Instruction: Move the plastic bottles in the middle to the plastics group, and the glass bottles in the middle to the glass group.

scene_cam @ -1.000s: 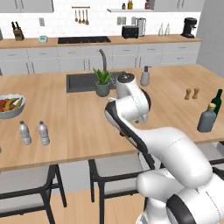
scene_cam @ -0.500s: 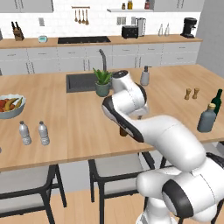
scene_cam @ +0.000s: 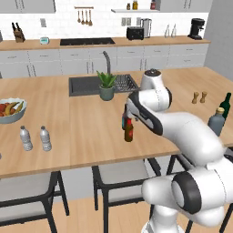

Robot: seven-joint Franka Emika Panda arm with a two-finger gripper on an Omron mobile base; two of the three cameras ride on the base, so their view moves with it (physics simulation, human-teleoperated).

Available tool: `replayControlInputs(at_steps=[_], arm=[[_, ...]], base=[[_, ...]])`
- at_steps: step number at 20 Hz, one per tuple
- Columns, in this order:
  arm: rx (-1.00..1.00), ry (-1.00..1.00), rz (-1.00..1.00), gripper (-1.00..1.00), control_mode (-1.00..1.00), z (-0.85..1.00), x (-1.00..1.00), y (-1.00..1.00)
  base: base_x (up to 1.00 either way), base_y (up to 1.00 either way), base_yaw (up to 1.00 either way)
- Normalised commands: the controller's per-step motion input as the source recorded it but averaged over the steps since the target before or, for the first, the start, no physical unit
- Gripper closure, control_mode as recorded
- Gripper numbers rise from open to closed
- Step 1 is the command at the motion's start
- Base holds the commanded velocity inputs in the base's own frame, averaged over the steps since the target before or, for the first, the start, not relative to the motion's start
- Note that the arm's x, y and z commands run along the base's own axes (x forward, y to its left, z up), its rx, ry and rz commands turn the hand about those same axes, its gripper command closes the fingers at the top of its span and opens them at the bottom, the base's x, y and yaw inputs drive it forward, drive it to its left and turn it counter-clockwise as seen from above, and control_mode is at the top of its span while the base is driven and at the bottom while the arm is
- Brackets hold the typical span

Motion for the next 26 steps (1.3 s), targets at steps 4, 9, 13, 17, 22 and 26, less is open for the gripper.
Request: replayControlInputs(at_steps=[4, 9, 13, 17, 22, 26], arm=[[0.14, -0.03, 0.13, -1.00, -1.00, -0.02, 0.23, 0.01], [0.00, 0.00, 0.00, -1.00, -1.00, 0.00, 0.19, 0.19], [0.00, 0.00, 0.00, -1.00, -1.00, 0.00, 0.08, 0.13], [0.00, -0.08, -0.05, -1.00, -1.00, -0.05, 0.06, 0.04], [0.01, -0.12, -0.07, -1.00, -1.00, -0.21, 0.09, 0.00], [0.04, -0.12, -0.06, -1.00, -1.00, -0.45, 0.01, 0.05]], base=[[0.00, 0.00, 0.00], [0.00, 0.00, 0.00], [0.00, 0.00, 0.00], [0.00, 0.00, 0.00], [0.00, 0.00, 0.00], [0.00, 0.00, 0.00]])
